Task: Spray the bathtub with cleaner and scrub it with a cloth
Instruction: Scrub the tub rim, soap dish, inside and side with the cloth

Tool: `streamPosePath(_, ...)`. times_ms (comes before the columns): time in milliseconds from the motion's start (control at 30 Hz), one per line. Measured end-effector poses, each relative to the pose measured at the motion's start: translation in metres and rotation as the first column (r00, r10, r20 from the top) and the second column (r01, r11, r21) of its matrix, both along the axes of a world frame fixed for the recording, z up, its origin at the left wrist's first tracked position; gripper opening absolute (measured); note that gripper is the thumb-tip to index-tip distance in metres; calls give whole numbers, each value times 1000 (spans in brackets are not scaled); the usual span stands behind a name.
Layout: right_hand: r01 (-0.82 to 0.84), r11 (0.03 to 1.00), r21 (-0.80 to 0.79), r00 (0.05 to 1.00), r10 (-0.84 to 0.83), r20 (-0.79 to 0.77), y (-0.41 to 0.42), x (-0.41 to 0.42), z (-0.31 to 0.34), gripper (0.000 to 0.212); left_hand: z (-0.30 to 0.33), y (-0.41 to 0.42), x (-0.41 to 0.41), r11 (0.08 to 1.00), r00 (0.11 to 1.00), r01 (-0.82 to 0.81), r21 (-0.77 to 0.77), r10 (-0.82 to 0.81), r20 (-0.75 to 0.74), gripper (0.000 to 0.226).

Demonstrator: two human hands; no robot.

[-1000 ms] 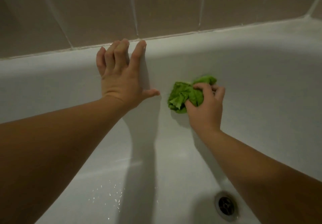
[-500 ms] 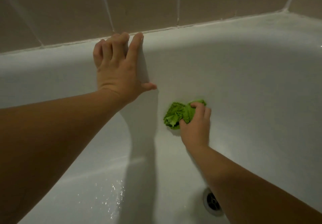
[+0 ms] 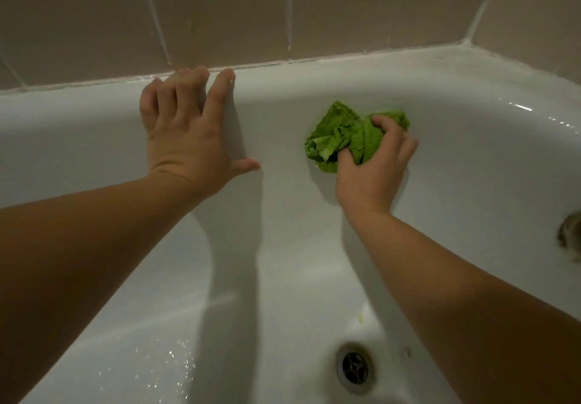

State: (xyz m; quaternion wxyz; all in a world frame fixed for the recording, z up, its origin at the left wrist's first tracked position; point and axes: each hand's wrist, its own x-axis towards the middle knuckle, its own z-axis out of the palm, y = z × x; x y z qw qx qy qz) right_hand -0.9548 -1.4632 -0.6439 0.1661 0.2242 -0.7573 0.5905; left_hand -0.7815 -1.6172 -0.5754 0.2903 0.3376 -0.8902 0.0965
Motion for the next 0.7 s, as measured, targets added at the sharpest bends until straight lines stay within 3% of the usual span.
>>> streamPosePath(100,45,999,-6,996,-45,-80,3,-13,21,57,3,3,-1,1000,1000,-1,16,1,-2,134)
streamPosePath(200,55,995,81,993,-47,-106,13,-18,1,57,4,5,-1,1000,1000,-6,22,6,-11,134)
streamPosePath(500,33,889,457,992,-83,90,52,2,-121,65,2,4,-2,1000,1000,0,21,0,-20,136)
streamPosePath(700,-16,879,477,984,-72,166,50,12,-138,63,-1,2,-4,1000,1000,15,9,-15,-11,136)
